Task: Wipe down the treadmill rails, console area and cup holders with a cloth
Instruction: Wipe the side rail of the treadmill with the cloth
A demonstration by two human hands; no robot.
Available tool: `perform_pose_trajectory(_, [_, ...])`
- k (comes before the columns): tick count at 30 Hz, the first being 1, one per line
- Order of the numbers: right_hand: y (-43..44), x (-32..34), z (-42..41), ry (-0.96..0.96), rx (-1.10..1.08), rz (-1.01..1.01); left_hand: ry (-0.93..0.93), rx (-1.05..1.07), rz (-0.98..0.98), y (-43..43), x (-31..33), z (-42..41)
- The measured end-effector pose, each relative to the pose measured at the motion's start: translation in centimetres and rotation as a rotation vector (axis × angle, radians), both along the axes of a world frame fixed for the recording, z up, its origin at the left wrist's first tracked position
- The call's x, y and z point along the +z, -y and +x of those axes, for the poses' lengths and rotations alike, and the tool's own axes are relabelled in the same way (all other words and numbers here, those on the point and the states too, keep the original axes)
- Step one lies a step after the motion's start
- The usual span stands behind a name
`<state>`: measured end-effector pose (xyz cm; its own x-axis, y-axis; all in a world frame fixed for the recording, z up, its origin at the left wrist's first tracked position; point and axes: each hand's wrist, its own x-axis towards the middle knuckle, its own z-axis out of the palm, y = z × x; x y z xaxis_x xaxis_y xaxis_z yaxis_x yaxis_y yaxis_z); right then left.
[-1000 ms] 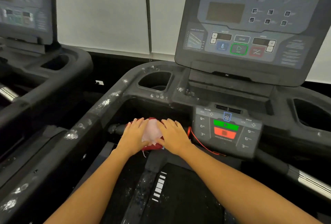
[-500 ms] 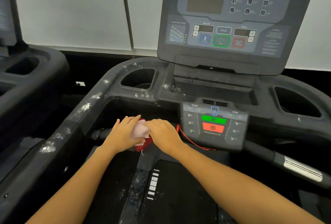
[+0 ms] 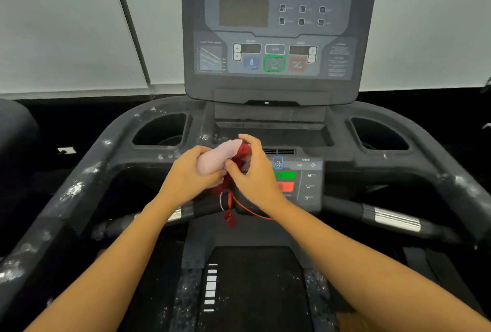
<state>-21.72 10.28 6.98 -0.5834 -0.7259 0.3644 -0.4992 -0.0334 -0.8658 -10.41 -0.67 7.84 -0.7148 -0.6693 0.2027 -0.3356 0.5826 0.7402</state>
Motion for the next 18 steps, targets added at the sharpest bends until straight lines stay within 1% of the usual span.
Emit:
perform_pose_trajectory(2, [-1.0, 0.6, -0.8, 0.144, -0.06, -0.045, -0.054, -0.016, 0.055, -1.3, 0.8, -2.0])
perform_pose_trajectory(4, [-2.0, 0.9, -1.5, 0.216, -0.138, -0.08, -0.087, -0.037, 0.104, -2.8, 1.5, -4.0])
perform_pose_trajectory(9, [-5.3, 1.5, -3.2, 0.167, -0.352, -0.231, -0.12, -0.128, 0.28, -6.7, 2.4, -8.4])
perform_pose_trajectory(15, [-10.1, 1.7, -4.9, 0.178, -0.48, -0.142, -0.076, -0.286, 0.489, -11.5, 2.5, -12.0])
perform_pose_trajectory(18, [-12.4, 1.7, -5.5, 0.2, -0.52, -0.159, -0.017, -0.41, 0.456, -14.2, 2.5, -12.9])
